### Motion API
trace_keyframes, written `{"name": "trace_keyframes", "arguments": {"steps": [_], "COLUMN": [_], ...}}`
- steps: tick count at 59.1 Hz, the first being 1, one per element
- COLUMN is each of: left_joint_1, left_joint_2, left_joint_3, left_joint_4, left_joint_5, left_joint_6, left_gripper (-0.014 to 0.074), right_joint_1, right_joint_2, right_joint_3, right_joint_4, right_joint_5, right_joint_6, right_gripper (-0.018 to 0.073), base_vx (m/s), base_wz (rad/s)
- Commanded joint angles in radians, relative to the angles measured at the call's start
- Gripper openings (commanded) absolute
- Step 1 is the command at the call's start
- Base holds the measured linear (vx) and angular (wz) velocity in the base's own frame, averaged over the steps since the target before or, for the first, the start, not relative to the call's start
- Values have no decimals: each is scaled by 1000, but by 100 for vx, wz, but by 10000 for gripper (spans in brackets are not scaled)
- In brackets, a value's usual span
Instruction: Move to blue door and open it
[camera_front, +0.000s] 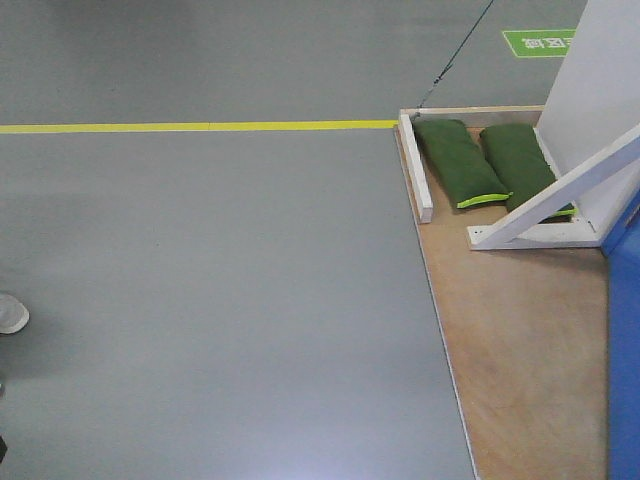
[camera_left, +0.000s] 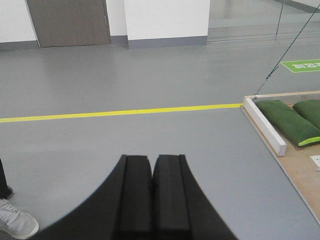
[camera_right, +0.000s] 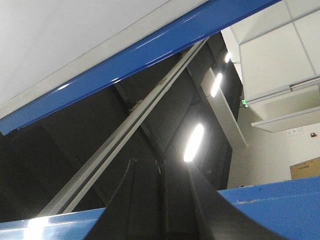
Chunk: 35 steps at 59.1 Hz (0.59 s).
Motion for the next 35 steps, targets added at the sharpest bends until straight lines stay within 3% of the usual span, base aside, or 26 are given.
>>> {"name": "trace_keyframes", "arguments": {"steps": [1,9,17,35], "left_joint_1": [-6,-6,-6,-6], "left_joint_2": [-12,-12,-12,-12], "left_joint_3": [-26,-26,-26,-26], "left_joint_4": [-2,-2,-2,-2], "left_joint_5": [-84,-84,-84,-84], "left_joint_6": [-7,-7,-7,-7], "left_gripper": [73,73,73,73], "right_joint_1": [-9,-51,-121,-180], "right_joint_2": [5,25,58,135], "right_joint_3": [-28,-28,-28,-28], "right_joint_4": [-42,-96,-105,-101], "right_joint_5": [26,11,96,260], "right_joint_6": [-6,-6,-6,-6], "right_gripper": [12,12,12,12], "base_vx": [0,0,0,0], "base_wz": [0,0,0,0]}}
